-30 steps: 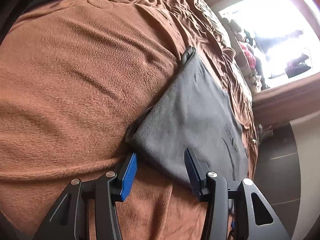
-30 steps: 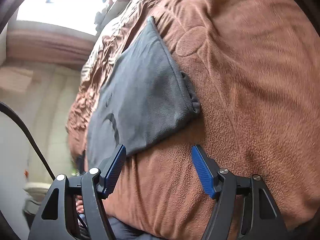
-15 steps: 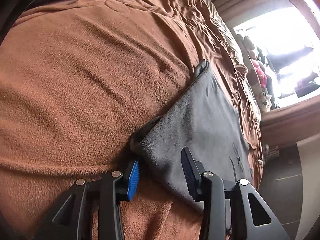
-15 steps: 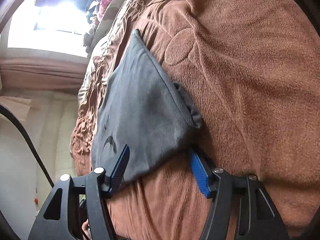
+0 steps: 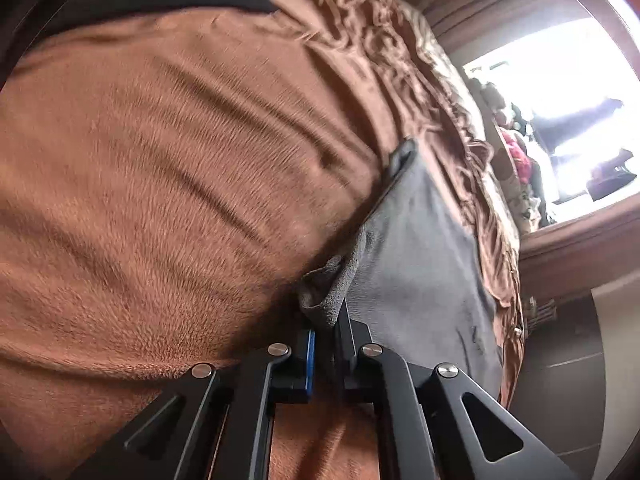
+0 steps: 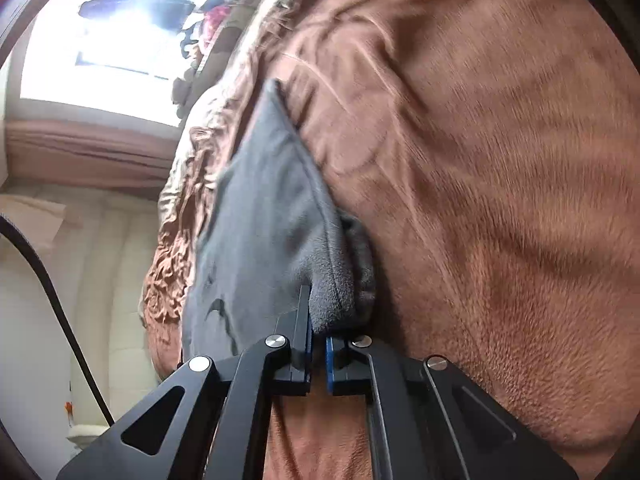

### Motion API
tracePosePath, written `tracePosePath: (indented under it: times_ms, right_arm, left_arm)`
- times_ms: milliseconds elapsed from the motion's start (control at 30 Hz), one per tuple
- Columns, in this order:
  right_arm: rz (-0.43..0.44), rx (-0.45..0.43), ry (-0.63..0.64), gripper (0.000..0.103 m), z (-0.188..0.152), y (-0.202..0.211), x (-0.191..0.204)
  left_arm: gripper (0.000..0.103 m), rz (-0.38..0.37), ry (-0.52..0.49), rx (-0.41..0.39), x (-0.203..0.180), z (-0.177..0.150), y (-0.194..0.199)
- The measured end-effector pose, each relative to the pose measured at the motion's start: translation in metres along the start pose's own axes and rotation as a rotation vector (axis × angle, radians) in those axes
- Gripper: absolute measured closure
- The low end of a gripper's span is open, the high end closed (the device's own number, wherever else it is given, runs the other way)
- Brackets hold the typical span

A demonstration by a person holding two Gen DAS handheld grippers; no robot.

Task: Fold small clothes
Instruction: 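Hold the shirt corner with the left gripper while the right gripper opens and withdraws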

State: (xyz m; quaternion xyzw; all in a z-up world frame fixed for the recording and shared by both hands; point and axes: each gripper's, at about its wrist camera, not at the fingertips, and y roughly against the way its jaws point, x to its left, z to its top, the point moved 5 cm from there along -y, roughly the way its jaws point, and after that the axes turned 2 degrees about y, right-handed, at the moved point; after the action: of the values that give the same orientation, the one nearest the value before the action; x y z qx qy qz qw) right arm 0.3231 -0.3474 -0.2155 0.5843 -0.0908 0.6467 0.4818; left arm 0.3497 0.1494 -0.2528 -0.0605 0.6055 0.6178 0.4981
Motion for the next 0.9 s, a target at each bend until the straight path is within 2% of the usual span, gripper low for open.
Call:
tracePosePath:
  times_ms: [400, 900]
  right_arm:
    - [0.004, -0.028, 0.073, 0.103, -0.007, 0.04, 0.015]
    - [0.006, -0.021, 0.095, 0.103, -0.037, 0.09, 0.017]
  left_arm:
    - [0.097, -0.049, -0.046, -0.037, -0.024, -0.005, 0.048]
    - [0.098, -0.093, 0.002, -0.054, 0.009, -0.037, 0.104]
